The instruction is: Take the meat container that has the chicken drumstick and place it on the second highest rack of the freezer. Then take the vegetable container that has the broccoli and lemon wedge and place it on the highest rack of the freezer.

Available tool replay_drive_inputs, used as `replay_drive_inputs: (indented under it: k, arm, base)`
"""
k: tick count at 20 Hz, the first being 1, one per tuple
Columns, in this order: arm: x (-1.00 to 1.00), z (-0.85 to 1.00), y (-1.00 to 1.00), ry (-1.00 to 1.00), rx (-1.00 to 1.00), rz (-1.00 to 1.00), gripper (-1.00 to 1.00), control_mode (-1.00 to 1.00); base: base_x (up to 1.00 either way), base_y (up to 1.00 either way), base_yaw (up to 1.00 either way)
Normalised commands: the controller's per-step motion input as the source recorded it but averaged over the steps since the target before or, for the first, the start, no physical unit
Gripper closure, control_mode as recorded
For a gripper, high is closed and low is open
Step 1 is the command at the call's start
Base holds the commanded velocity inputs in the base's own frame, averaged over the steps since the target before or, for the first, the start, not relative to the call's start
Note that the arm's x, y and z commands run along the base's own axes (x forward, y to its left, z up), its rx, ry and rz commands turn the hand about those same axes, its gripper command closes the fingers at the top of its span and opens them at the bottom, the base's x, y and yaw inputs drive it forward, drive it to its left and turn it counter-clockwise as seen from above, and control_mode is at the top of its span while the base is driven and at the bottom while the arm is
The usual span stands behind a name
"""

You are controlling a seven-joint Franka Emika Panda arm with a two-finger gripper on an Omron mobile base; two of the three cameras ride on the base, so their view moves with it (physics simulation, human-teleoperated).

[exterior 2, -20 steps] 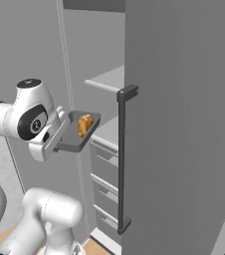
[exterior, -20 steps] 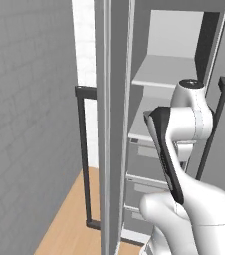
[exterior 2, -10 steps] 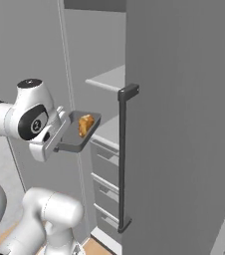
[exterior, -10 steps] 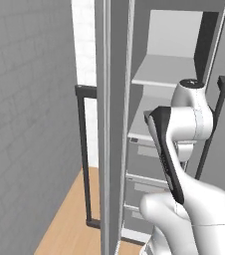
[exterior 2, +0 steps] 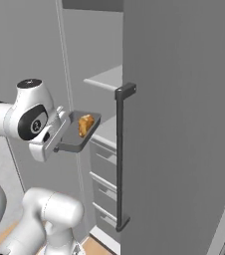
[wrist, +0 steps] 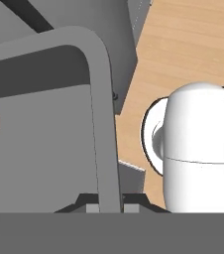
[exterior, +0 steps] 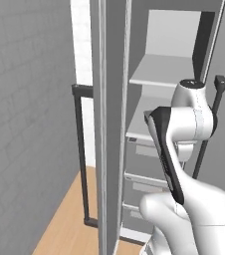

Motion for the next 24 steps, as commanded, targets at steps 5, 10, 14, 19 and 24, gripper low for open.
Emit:
replay_drive_inputs:
  k: [5,10,14,19,24]
  arm:
    - [0.00,0.00,0.00,0.00,0.00,0.00,1.00,1.00]
    - [0.00,0.00,0.00,0.00,0.00,0.00,1.00,1.00]
    - [0.00,0.00,0.00,0.00,0.00,0.00,1.00,1.00]
    - [0.00,0.00,0.00,0.00,0.00,0.00,1.00,1.00]
    - [0.00,0.00,0.00,0.00,0.00,0.00,1.00,1.00]
  base:
    - [0.32,-0.27,0.02]
    - [0.48,-0.05,-0.04]
    - [0.32,0.22,-0.29]
    - [0.30,0.41,-0.39]
    - [0.33,0.50,-0.37]
